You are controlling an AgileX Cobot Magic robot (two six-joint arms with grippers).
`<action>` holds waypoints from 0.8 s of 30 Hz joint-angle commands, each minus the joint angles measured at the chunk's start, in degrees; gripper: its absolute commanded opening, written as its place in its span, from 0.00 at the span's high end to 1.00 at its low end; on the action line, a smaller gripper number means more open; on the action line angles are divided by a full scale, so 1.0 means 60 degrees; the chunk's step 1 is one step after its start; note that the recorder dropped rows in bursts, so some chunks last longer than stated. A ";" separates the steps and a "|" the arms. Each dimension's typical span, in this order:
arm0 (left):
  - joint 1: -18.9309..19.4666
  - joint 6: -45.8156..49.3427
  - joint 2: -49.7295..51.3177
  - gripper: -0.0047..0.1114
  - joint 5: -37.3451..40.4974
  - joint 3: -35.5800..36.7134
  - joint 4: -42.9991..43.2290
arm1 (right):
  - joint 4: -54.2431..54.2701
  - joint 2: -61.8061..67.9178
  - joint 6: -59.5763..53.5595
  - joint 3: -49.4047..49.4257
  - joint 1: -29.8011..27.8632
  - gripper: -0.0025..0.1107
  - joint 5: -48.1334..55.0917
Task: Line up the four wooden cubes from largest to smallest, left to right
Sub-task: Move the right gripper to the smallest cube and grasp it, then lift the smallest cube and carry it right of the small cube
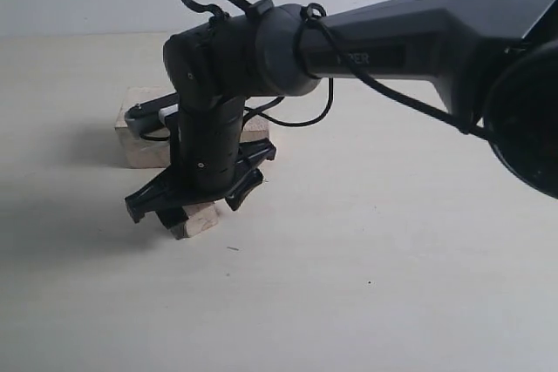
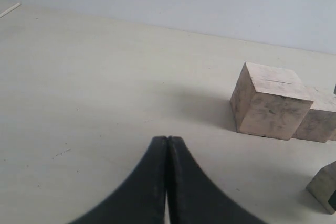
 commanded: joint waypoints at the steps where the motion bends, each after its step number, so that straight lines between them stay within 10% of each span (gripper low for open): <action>1: 0.0016 0.0030 -0.0062 0.96 -0.0058 0.0035 -0.0050 | -0.0085 0.0002 0.0023 -0.0033 -0.0019 0.58 0.0134; 5: 0.0016 0.0030 -0.0062 0.96 -0.0058 0.0035 -0.0050 | 0.0065 -0.0337 -0.0933 -0.0053 -0.0019 0.96 0.1240; 12: 0.0016 0.0030 -0.0062 0.96 -0.0058 0.0035 -0.0050 | -0.0239 -0.1555 -0.2523 -0.0053 -0.0763 0.98 0.2741; 24: 0.0016 0.0030 -0.0062 0.96 -0.0058 0.0035 -0.0050 | 0.0910 -0.2419 -0.8009 -0.0053 -0.5086 0.98 0.2741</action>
